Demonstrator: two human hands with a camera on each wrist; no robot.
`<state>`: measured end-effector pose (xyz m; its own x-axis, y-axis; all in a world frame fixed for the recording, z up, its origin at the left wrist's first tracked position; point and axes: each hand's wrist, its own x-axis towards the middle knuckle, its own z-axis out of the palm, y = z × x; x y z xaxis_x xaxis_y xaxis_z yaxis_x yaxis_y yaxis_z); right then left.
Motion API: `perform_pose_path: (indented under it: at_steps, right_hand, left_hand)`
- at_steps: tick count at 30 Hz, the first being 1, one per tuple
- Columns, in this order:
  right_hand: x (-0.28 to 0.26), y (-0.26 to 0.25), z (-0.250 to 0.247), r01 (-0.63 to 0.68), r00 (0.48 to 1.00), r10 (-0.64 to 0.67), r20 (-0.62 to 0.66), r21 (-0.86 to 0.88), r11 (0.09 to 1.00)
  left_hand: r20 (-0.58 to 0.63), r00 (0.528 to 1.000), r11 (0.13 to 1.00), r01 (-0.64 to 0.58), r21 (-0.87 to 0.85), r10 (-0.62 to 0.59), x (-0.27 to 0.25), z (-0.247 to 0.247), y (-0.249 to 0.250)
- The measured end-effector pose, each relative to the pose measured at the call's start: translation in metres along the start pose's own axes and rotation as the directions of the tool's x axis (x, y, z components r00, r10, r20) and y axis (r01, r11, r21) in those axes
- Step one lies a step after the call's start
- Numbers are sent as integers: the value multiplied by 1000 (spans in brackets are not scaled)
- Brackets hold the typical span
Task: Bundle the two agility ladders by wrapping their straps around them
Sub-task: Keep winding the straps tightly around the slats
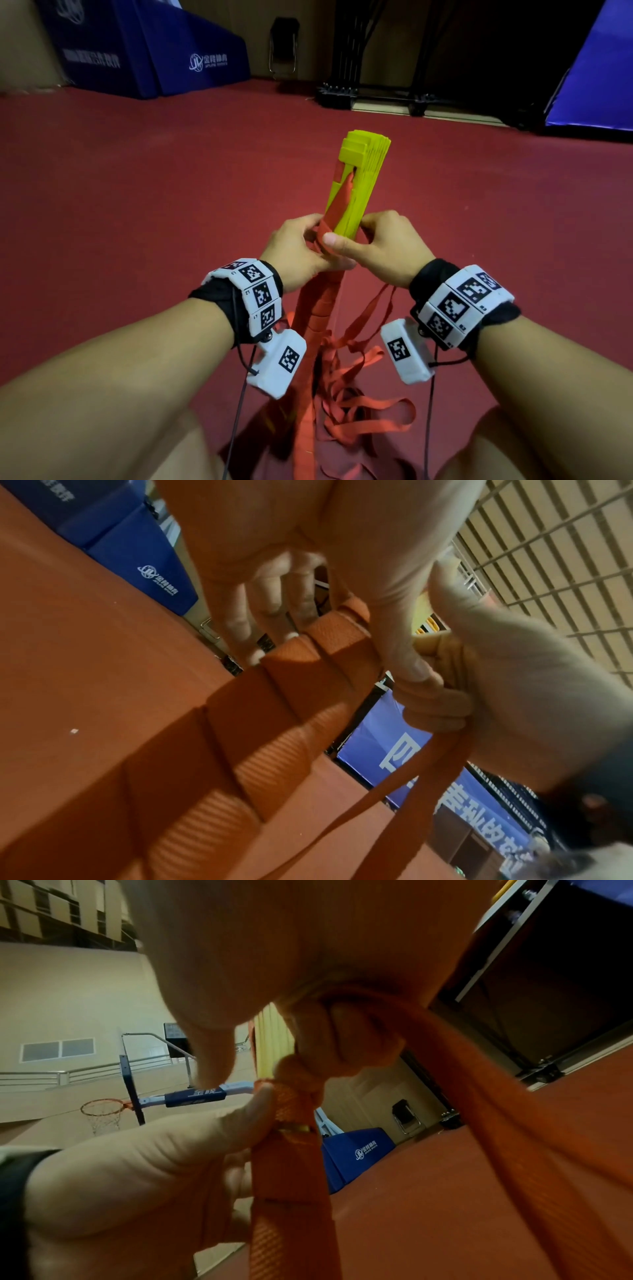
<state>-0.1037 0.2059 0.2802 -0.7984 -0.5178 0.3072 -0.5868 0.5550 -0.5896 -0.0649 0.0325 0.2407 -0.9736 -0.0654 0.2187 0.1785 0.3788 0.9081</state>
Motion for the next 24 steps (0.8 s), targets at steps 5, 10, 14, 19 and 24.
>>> perform_pose_path:
  at_steps: [5, 10, 14, 19, 24]
  right_hand:
    - [6, 9, -1, -3, 999, 7, -32, 103, 995]
    - [6, 12, -7, 23, 998, -4, -55, 339, 940]
    - [2, 13, -9, 34, 999, -23, -31, 453, 891]
    - [6, 16, -4, 42, 999, -31, -31, 483, 875]
    - [10, 19, 1, 20, 999, 0, -46, 441, 897]
  left_hand:
    - [50, 999, 982, -11, -186, 21, -4, 8, 10]
    - [92, 996, 924, 51, -378, -17, -4, 19, 18]
    - [73, 984, 892, 176, -417, -161, 0, 24, 10]
    - [3, 990, 892, 131, -432, -143, 5, 25, 1]
    - [-35, 992, 869, 88, -487, -119, 2, 24, 6]
